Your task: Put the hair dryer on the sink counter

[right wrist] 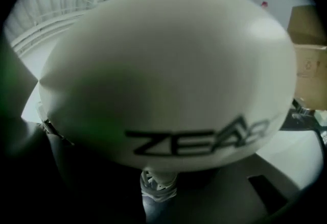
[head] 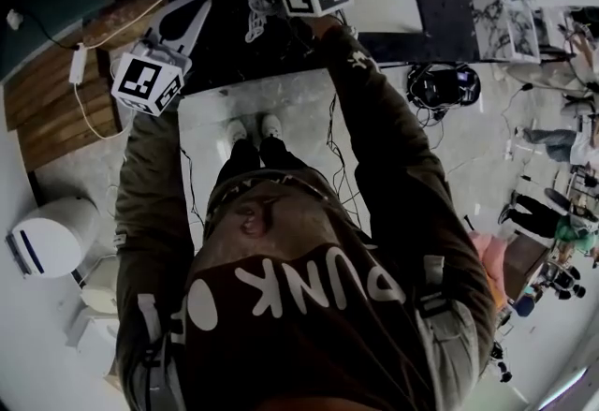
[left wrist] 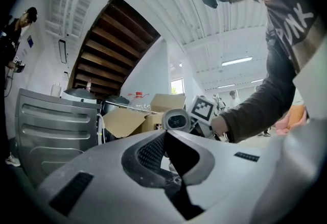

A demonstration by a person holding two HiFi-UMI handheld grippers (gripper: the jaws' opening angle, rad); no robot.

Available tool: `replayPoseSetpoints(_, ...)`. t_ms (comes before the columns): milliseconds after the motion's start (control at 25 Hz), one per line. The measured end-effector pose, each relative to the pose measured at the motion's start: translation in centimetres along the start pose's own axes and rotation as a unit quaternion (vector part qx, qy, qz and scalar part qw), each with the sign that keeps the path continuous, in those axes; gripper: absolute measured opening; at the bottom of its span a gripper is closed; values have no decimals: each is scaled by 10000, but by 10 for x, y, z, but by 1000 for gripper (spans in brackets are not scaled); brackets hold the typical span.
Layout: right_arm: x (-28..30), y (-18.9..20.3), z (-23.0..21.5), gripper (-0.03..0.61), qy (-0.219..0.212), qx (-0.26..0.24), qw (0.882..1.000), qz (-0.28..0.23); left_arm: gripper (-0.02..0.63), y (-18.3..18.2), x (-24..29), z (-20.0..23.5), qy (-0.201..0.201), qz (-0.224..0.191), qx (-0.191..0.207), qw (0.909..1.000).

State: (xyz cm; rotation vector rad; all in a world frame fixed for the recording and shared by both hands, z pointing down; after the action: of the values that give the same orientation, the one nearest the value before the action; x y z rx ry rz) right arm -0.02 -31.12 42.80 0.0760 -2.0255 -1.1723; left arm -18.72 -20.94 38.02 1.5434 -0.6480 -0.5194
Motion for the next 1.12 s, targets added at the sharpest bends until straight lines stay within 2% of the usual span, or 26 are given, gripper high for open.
replayPoseSetpoints(120, 23, -6, -12, 140, -87, 250, 9961, 838, 2, -2, 0, 0, -75, -11, -71, 9999)
replayPoseSetpoints(200, 40, -5, -21, 141, -49, 418, 9893, 1398, 2, -3, 1, -2, -82, -26, -67, 9999)
replayPoseSetpoints(320, 66, -2, -34, 141, -1, 603, 9725, 2249, 2, -5, 2, -2, -78, -34, -78, 9999)
replayPoseSetpoints(480, 96, 13, -38, 141, 264, 243, 9480, 3164, 2, -6, 2, -2, -107, -20, -95, 9999)
replayPoseSetpoints(760, 119, 28, -28, 144, 561, -160, 9252, 3750, 2, -6, 0, 3, -162, -32, -86, 9998)
replayPoseSetpoints(1120, 130, 35, -33, 150, 787, -316, 9145, 3957, 2, -8, 4, 1, -126, -25, -95, 9999)
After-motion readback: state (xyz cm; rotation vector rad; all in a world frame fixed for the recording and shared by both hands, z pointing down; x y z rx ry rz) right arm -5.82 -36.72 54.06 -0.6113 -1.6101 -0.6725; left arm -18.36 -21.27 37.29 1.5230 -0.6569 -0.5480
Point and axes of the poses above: the fingertips, and each gripper's own axes: x forward along the fingers, z to its left, y out of its underside, the point moved 8 cm from there along -x, backward along the fingers, and after that the axes turned 4 degrees about z, right-handed, at the moved point
